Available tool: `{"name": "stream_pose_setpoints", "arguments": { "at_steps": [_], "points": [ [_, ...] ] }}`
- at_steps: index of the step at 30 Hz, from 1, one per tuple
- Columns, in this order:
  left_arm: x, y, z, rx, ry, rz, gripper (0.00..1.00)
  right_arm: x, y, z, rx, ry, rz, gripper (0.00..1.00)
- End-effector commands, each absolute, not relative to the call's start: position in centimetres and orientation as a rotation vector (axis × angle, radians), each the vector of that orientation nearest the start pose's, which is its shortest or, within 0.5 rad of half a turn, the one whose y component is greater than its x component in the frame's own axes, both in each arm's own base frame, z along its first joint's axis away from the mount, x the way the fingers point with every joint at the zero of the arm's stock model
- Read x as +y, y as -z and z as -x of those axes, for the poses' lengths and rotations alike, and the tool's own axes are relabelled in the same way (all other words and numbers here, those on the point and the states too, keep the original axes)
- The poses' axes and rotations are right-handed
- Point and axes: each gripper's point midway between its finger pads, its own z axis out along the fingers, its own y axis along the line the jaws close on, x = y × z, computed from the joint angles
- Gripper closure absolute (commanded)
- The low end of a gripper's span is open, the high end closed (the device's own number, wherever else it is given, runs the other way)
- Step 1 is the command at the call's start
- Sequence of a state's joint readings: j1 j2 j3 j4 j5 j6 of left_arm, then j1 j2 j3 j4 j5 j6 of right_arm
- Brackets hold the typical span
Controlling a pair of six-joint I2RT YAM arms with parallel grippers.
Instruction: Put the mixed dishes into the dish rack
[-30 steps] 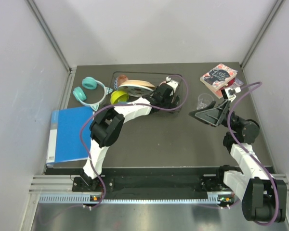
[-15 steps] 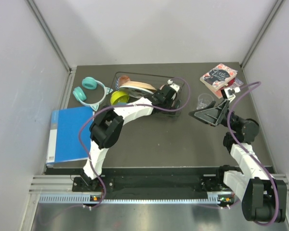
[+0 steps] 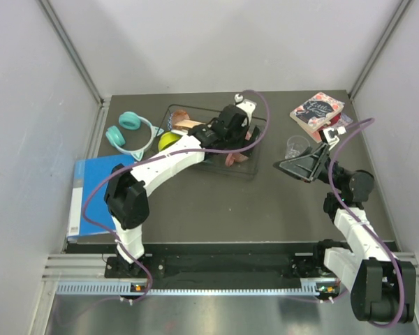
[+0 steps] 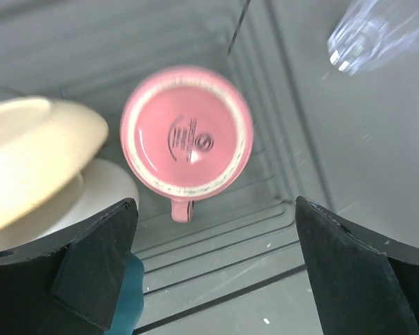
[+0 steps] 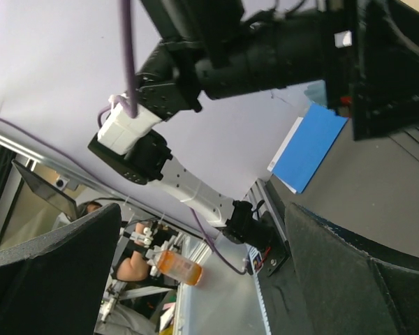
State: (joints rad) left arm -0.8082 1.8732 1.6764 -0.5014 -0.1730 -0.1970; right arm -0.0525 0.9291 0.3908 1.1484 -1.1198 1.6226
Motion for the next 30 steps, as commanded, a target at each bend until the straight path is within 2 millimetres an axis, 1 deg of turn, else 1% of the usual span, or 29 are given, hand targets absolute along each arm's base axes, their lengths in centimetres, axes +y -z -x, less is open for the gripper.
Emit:
{"name": "stream_pose_setpoints", "arguments": {
  "at_steps": [1, 3, 5, 7, 8, 9, 10, 11, 12, 13, 14, 15, 16, 17, 18, 19, 20, 21, 23, 24, 25, 26, 27, 28, 29, 30],
  "points": [
    [-36.6, -23.0, -36.7, 2.133, 0.431, -0.582, 0.01, 16.8, -32.2, -19.9, 1.554, -1.767, 0.141, 0.00],
    [-36.8, -24.0, -36.6, 2.112, 0.455, -0.588, 0.01, 16.8, -32.0, -20.1, 1.564, -1.761, 0.133, 0.00],
    [-37.1, -25.7, -36.4, 2.079, 0.483, -0.590, 0.01, 16.8, -31.7, -20.3, 1.577, -1.754, 0.128, 0.00],
    [-37.0, -27.6, -36.6, 2.035, 0.488, -0.597, 0.01, 16.7, -30.3, -21.3, 1.634, -1.731, 0.072, 0.00],
    [-37.1, -29.4, -37.0, 1.990, 0.492, -0.587, 0.01, 16.6, -29.7, -21.8, 1.661, -1.712, 0.044, 0.00],
    [-36.5, -30.6, -37.6, 1.960, 0.472, -0.575, 0.01, 16.3, -29.3, -23.2, 1.661, -1.600, 0.068, 0.00],
    [-36.1, -32.7, -37.8, 1.912, 0.479, -0.568, 0.01, 15.9, -26.2, -24.3, 1.828, -1.569, -0.091, 0.00],
    [-35.4, -34.1, -38.4, 1.867, 0.463, -0.570, 0.01, 15.2, -24.1, -25.4, 1.880, -1.389, -0.021, 0.00],
    [-33.9, -35.4, -39.6, 1.840, 0.446, -0.534, 0.01, 14.5, -25.0, -27.1, 1.895, -1.253, -0.044, 0.00],
    [-32.6, -37.6, -40.0, 1.795, 0.450, -0.511, 0.01, 14.2, -22.9, -26.9, 2.013, -1.197, -0.107, 0.00],
    [-31.3, -38.7, -40.7, 1.765, 0.432, -0.508, 0.01, 13.2, -21.7, -27.8, 2.059, -1.084, -0.096, 0.00],
    [-28.5, -40.0, -42.6, 1.734, 0.392, -0.448, 0.01, 13.5, -22.5, -28.5, 2.071, -0.997, -0.072, 0.00],
    [-26.3, -41.4, -43.1, 1.708, 0.372, -0.413, 0.01, 13.4, -22.2, -28.6, 2.097, -0.948, -0.067, 0.00],
    [-24.7, -41.9, -43.7, 1.696, 0.368, -0.400, 0.01, 13.3, -21.8, -28.6, 2.125, -0.882, -0.049, 0.00],
    [-20.5, -42.3, -45.5, 1.697, 0.311, -0.325, 0.01, 13.4, -22.0, -29.1, 2.126, -0.783, -0.043, 0.00],
    [-18.3, -42.6, -46.0, 1.695, 0.282, -0.292, 0.01, 13.3, -22.0, -29.3, 2.134, -0.725, -0.039, 0.00],
    [-16.4, -42.4, -46.5, 1.701, 0.254, -0.264, 0.01, 13.0, -20.4, -29.1, 2.209, -0.650, -0.041, 0.00],
    [-12.1, -42.1, -47.6, 1.711, 0.194, -0.192, 0.01, 12.4, -20.5, -29.7, 2.216, -0.560, -0.065, 0.00],
    [-8.8, -40.3, -47.8, 1.726, 0.179, -0.163, 0.01, 11.7, -19.3, -30.2, 2.265, -0.496, -0.086, 0.00],
    [-5.6, -39.5, -48.1, 1.734, 0.149, -0.119, 0.01, 11.5, -19.7, -30.7, 2.240, -0.475, -0.095, 0.00],
    [-4.2, -37.0, -47.9, 1.776, 0.135, -0.100, 0.01, 11.7, -19.9, -31.0, 2.227, -0.488, -0.101, 0.00],
    [-3.1, -36.4, -48.1, 1.771, 0.123, -0.076, 0.01, 12.1, -20.3, -31.2, 2.213, -0.515, -0.102, 0.00],
    [-0.7, -35.4, -48.2, 1.788, 0.101, -0.036, 0.01, 12.9, -20.8, -31.4, 2.201, -0.536, -0.090, 0.00],
    [-0.3, -32.9, -48.1, 1.834, 0.113, -0.030, 0.01, 13.2, -20.8, -31.5, 2.211, -0.536, -0.088, 0.00],
    [0.1, -32.5, -48.3, 1.824, 0.114, -0.030, 0.01, 13.5, -20.1, -31.7, 2.240, -0.534, -0.084, 0.00],
    [0.8, -31.6, -48.4, 1.831, 0.106, -0.026, 0.01, 14.1, -20.2, -31.7, 2.250, -0.534, -0.066, 0.00]
  ]
}}
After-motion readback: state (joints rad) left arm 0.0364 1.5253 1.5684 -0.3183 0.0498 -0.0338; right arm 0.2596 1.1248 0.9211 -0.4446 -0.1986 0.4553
